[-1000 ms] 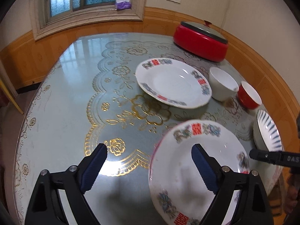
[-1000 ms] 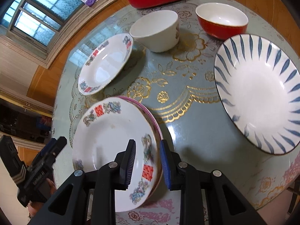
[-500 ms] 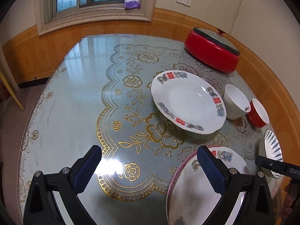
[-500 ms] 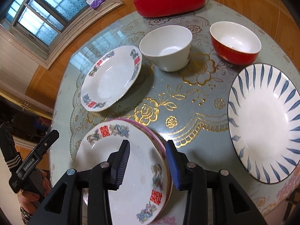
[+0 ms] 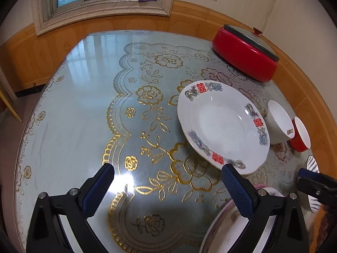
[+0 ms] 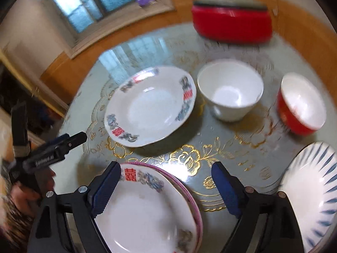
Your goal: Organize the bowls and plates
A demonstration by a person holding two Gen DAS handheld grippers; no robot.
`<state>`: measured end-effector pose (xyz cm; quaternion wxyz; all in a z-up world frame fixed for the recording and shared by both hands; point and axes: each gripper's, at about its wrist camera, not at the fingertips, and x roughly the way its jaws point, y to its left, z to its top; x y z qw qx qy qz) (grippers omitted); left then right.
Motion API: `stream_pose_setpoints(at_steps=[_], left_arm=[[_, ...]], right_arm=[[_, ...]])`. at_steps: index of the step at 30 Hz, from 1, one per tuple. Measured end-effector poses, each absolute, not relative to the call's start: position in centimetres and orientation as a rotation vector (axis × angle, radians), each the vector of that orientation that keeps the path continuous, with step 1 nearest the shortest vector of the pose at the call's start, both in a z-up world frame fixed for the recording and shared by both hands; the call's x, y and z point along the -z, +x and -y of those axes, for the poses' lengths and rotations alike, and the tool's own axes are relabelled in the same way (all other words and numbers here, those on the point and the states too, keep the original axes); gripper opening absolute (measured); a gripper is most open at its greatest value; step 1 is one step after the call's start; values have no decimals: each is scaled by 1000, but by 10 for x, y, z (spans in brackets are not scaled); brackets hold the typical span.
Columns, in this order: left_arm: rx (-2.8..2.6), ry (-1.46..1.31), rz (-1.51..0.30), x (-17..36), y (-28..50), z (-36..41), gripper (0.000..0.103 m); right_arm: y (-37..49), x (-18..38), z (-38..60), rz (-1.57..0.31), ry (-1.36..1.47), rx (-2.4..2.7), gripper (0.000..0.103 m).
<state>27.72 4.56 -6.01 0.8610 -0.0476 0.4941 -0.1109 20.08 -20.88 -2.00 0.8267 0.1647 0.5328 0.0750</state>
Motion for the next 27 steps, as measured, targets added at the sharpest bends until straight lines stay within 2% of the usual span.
stream_pose_setpoints(at_steps=[2,6,13,15,17,21,24,27], left_arm=[[233,-94,-1037,61,286,-44,102],[233,-97,-1032,62,306,-42,102],[260,-132,-1029,65,336,-34,101],[267,-124,-1030,67,343,-29,99],[279,-106,-1029,70,349,-23,91],[288,-68,-1048,80,363,-12,74],[301,-87,-1073,88,370,-10,63],[307,-86,-1091,94,371,-8,46]], right_arm=[[212,27,211,-1173,379,-134,73],[235,39,208,-1220,382,-125,69],[273,57,208,-1275,364,-75,54],[282,61,207,-1286,365,-68,53],[290,64,206,-1291,368,-70,44],[303,69,201,-1309,335,-61,35],[309,73,201,-1319,330,-50,33],[310,74,203,-1319,325,-56,33]])
